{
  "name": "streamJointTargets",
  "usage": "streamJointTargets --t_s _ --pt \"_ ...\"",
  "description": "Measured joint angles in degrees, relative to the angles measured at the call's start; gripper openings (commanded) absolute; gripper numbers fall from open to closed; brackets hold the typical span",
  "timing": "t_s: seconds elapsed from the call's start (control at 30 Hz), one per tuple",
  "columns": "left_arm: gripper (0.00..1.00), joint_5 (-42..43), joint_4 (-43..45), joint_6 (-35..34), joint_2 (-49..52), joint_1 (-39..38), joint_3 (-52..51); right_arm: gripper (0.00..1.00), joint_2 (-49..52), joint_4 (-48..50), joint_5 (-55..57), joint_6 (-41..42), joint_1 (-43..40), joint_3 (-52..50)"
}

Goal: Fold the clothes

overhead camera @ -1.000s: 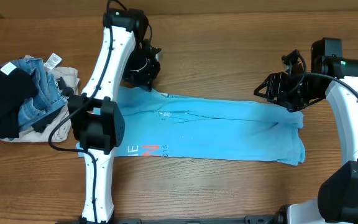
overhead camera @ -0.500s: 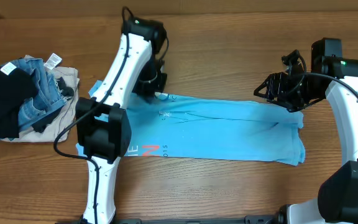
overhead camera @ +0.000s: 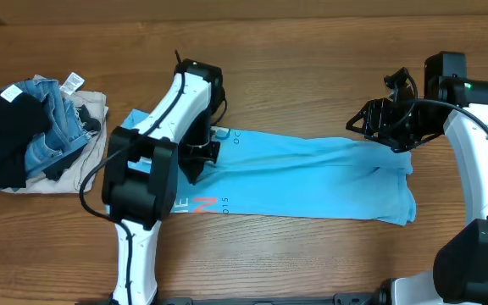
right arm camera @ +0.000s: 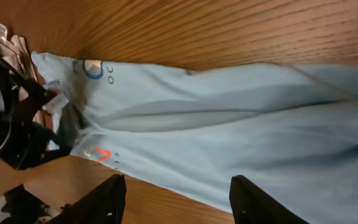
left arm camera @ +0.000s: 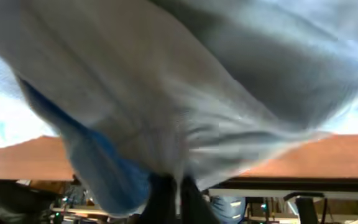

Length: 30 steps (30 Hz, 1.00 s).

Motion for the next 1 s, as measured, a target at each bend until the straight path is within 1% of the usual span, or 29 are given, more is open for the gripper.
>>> streamJointTargets --t_s 0.03,0.07,0.2,0.27,0.33,0.4,0.43,0.47,0.53,0.6,0.7,0.8,0.97,1.0 --pt "0.25 0.00 0.00 -0.15 -0.50 -0.52 -0.46 0.58 0.00 0.09 0.07 0.04 0.00 -0.02" --pt "0.30 0.00 0.04 -0.17 -0.74 -0.92 -0.72 0.58 0.00 0.22 0.09 0.02 0.02 0.00" --pt "0.29 0.20 0.02 -0.74 -0.92 -2.47 -1.73 0.59 0.00 0.33 0.11 0.02 0.02 0.00" --pt "0.30 -0.35 0.02 -1.38 -0.92 -2.71 -1.79 0.59 0.00 0.39 0.11 0.02 0.02 -0.02" --pt "0.39 -1.86 0.02 -2.71 -1.38 -2.40 -1.79 0.59 0.00 0.39 0.11 0.00 0.02 -0.02" --pt "0.62 -3.52 0.61 -4.15 -3.28 -1.18 -1.92 0.59 0.00 0.39 0.11 0.00 0.02 -0.02" --pt "0.69 -4.31 1.42 -4.96 -5.07 -0.15 -2.10 0.59 0.00 0.46 0.11 0.02 0.00 0.00" --pt "0.71 -4.72 2.86 -5.99 -7.32 1.25 -2.25 0.59 0.00 0.50 0.11 0.00 0.02 -0.02" --pt "0.69 -5.16 5.81 -6.54 -11.28 4.26 -2.32 0.59 0.00 0.76 0.11 0.00 0.00 0.00" --pt "0.66 -4.02 10.40 -6.51 -16.28 9.14 -2.27 0.59 0.00 1.07 0.11 0.02 0.02 -0.02" --pt "0.58 -1.64 14.64 -5.64 -18.36 13.88 -2.34 0.59 0.00 1.64 0.11 0.00 0.00 -0.02" --pt "0.53 -0.79 19.34 -5.49 -16.76 14.53 -4.00 0.59 0.00 1.68 0.11 0.04 0.00 -0.02" --pt "0.53 -0.63 23.58 -5.55 -11.02 14.19 -6.14 0.59 0.00 1.66 0.11 0.02 0.02 -0.02" --pt "0.50 -0.63 24.24 -5.55 -9.77 14.23 -6.40 0.59 0.00 1.66 0.11 0.02 0.02 -0.02"
